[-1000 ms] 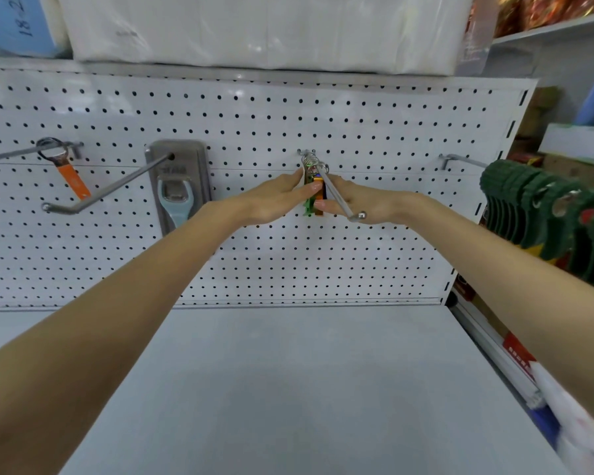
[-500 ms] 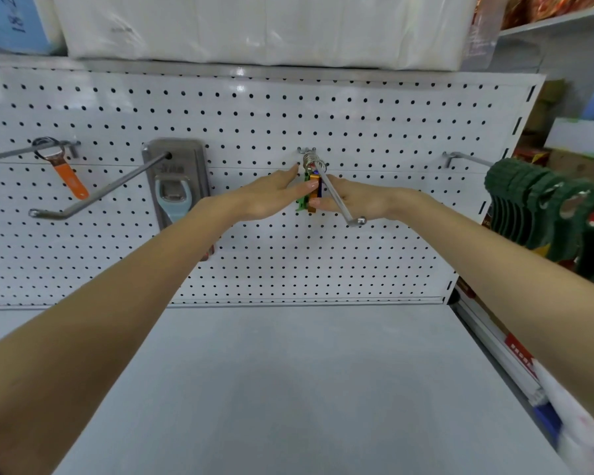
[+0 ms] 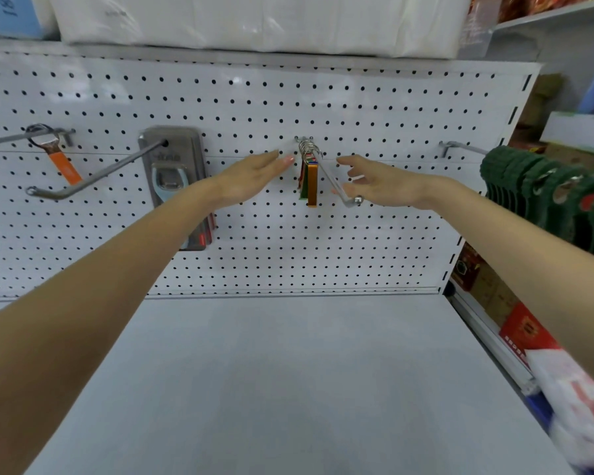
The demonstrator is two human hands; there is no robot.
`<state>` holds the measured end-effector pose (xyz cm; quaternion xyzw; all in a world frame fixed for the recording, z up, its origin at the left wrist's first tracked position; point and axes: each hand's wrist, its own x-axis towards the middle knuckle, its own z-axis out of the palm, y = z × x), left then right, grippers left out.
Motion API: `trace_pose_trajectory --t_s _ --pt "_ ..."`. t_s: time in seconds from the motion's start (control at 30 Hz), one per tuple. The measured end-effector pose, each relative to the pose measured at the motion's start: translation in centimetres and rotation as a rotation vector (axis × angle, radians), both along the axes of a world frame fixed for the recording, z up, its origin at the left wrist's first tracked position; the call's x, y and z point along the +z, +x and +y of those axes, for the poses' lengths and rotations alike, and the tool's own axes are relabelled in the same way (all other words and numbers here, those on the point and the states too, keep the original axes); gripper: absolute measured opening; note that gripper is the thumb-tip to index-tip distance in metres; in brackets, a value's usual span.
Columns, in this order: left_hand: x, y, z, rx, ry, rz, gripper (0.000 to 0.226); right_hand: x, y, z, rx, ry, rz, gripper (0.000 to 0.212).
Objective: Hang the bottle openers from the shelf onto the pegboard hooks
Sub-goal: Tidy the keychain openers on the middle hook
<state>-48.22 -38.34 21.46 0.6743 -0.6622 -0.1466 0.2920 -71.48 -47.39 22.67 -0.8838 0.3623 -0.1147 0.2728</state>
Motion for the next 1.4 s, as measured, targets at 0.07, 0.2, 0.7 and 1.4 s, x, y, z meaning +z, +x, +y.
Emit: trace_pose_trajectory --t_s 0.07,0.2,0.7,1.4 --pt "-0.1 -0.3 -0.1 -0.002 0.007 0.008 0.073 0.0 0.1 0.1 -0.002 0.002 -0.006 0.078" --pt "-0.5 -1.0 -0.2 -0.032 0.038 0.005 0.077 -0.5 0.8 0.6 0.007 -0.005 -0.025 0.079" --pt "-0.4 -1.0 -0.3 -0.017 0.032 0.096 0.068 -0.1 1.9 1.2 0.028 -0.052 -0.097 0.073" --pt "-6.0 -4.9 2.6 -0.150 -0.111 0.274 0.046 -3.7 2.5 3.0 0.118 -0.059 0.083 0.100"
